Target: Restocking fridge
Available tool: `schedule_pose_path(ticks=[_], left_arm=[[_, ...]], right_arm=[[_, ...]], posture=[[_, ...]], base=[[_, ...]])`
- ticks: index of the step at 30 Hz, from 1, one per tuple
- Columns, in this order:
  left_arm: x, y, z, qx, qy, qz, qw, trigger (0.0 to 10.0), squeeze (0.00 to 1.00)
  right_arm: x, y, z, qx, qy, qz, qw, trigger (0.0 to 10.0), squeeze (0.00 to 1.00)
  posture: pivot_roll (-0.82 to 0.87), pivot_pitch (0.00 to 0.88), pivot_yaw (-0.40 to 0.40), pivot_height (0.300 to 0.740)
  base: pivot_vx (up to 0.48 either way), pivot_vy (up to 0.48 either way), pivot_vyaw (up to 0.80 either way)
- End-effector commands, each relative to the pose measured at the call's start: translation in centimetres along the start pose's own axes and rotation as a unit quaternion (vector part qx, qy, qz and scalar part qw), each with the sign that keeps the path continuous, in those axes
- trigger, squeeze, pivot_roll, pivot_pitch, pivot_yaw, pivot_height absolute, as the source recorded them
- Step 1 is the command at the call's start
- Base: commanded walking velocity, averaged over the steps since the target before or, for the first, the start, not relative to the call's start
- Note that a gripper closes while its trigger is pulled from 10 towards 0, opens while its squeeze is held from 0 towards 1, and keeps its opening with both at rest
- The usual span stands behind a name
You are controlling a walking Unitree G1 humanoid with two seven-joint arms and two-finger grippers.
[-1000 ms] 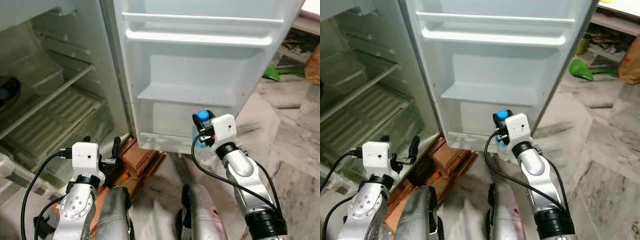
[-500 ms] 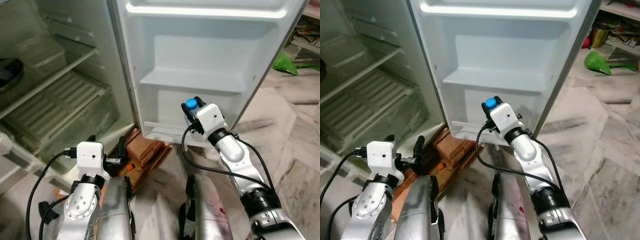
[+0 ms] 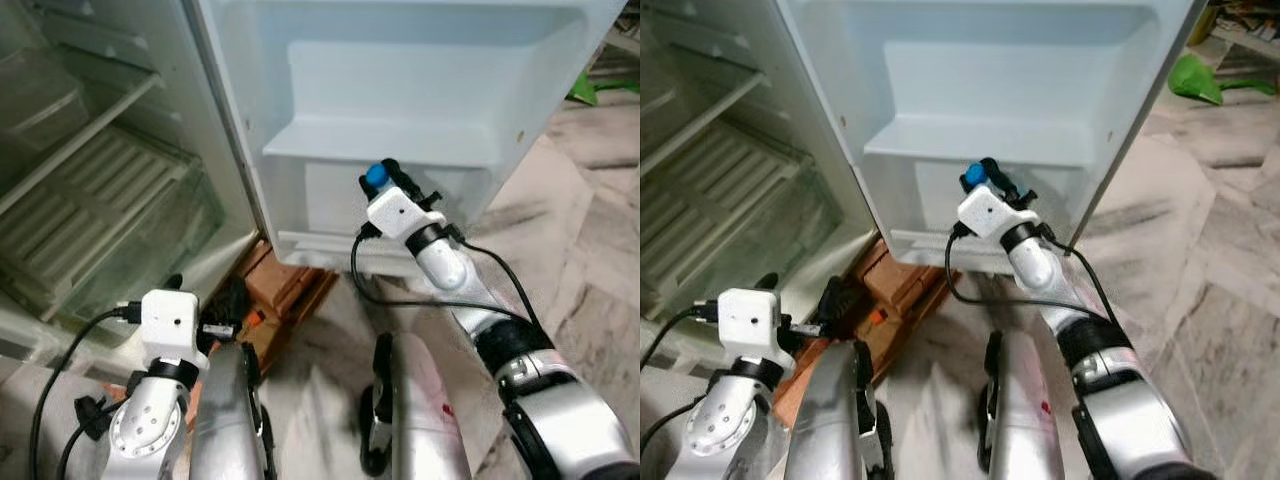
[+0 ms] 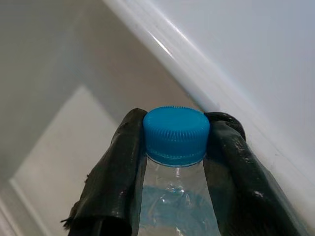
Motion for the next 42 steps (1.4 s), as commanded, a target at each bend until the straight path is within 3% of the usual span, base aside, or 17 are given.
schedule_pose_path(ticks=[1,7,20,23,28,30,37,38,39,40,42], left_arm=[[0.3,-0.2,-0.4,0.012,0.005,0.006,1.000,10.0,0.00],[0.4,-0.1,-0.4,0.016,0.003,0.009,1.000,10.0,0.00],[0.6,0.0,-0.1,0.021,-0.003,0.016,1.000,10.0,0.00],[0.5,-0.3,-0.1,0.025,-0.004,0.018,1.000,10.0,0.00],[0.6,-0.4,0.3,0.026,-0.005,0.019,0.999,10.0,0.00],[0.6,-0.4,0.4,0.025,-0.005,0.018,0.999,10.0,0.00],[0.4,-0.1,1.2,0.017,-0.008,0.017,1.000,10.0,0.00],[0.4,-0.1,1.3,0.016,-0.009,0.018,1.000,10.0,0.00],[0.4,-0.1,1.3,0.016,-0.009,0.018,1.000,10.0,0.00],[0.4,-0.1,1.4,0.016,-0.009,0.018,1.000,10.0,0.00],[0.4,-0.2,1.6,0.016,-0.010,0.018,1.000,10.0,0.00]], right_arm=[[0.2,-1.4,-0.4,0.033,-0.001,0.003,0.999,10.0,0.00],[0.7,-4.0,-1.6,0.091,-0.012,0.003,0.996,10.0,0.00],[-0.7,-8.5,-4.0,0.205,-0.061,0.042,0.976,10.0,0.00],[-2.0,-9.6,-4.6,0.239,-0.099,0.038,0.965,10.0,0.00],[-3.8,-11.6,-5.9,0.300,-0.155,0.086,0.937,10.0,0.00],[-3.8,-11.8,-6.1,0.306,-0.158,0.092,0.934,10.0,0.00],[-4.3,-13.2,-7.4,0.353,-0.205,0.142,0.902,10.0,0.00],[-4.6,-13.3,-7.5,0.355,-0.213,0.147,0.898,10.0,0.56],[-4.7,-13.3,-7.5,0.356,-0.216,0.150,0.897,10.0,0.56],[-4.9,-13.4,-7.6,0.356,-0.219,0.149,0.896,10.0,1.00],[-5.2,-13.4,-7.5,0.354,-0.224,0.151,0.895,10.0,1.00]], posture=[[0.21,0.292,0.057,0.561],[0.21,0.299,0.065,0.561],[0.21,0.293,0.075,0.561],[0.21,0.289,0.075,0.561],[0.20,0.273,0.075,0.561],[0.20,0.270,0.075,0.561],[0.19,0.250,0.076,0.561],[0.19,0.244,0.076,0.561],[0.19,0.244,0.076,0.561],[0.19,0.238,0.077,0.561],[0.19,0.231,0.077,0.561]], base=[[0.000,0.000,0.00],[0.000,0.000,0.00],[0.000,0.000,0.00],[0.000,0.000,0.00],[0.000,0.000,0.00],[0.000,0.000,0.00],[0.000,0.000,0.00],[0.000,0.000,0.00],[0.000,0.000,0.00],[0.000,0.000,0.00],[0.000,0.000,0.00]])
Point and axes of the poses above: a point about 5 cm out from each wrist's last joint towards the gripper, its own z axis pointing out of the wrist towards the gripper, its own y axis along the axis of the wrist's last joint, x = y × z, the point moved 4 cm from there along z, pointing out of the wrist towards the gripper, and after that the axes turned 6 degrees about -z, right-handed, at the moved point
